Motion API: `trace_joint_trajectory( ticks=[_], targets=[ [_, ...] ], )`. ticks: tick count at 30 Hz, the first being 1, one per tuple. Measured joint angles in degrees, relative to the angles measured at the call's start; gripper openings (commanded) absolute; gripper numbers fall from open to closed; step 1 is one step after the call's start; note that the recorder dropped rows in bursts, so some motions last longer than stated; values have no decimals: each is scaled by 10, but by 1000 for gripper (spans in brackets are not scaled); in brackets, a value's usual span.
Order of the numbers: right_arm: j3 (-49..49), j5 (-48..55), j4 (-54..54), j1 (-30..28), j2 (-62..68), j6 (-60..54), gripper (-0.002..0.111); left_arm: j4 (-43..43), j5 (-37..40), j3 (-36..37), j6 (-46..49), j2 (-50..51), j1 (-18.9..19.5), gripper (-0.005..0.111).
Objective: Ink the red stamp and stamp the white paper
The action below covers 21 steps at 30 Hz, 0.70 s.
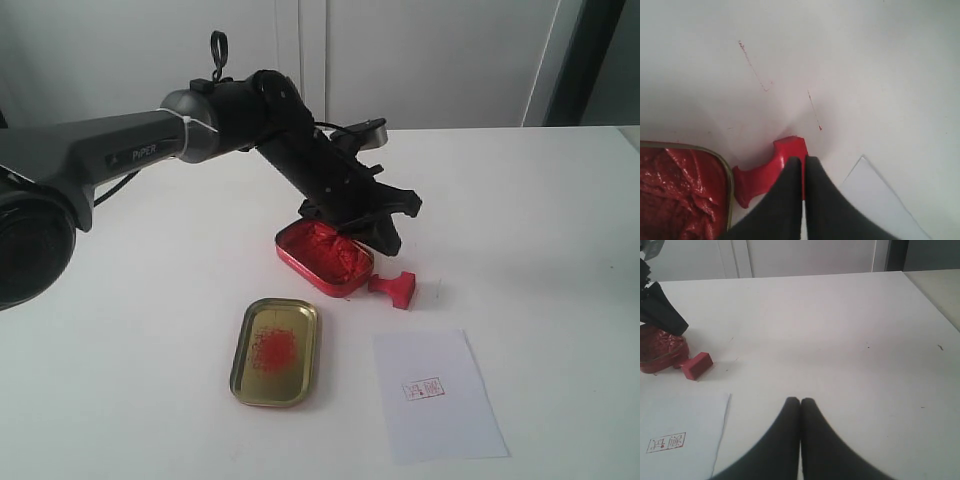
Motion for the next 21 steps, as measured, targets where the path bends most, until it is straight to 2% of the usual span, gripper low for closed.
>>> trace_joint_trajectory(
  ticks=[10,15,19,21],
  targets=[
    [0,0,0,0,0,0,0,20,14,0,1,-3,0,0],
    [0,0,0,0,0,0,0,113,37,0,-17,-32,0,0],
    [0,0,0,0,0,0,0,218,68,0,-78,-65,9,0],
    [0,0,0,0,0,0,0,280,106,0,-123,-71,26,0]
  ],
)
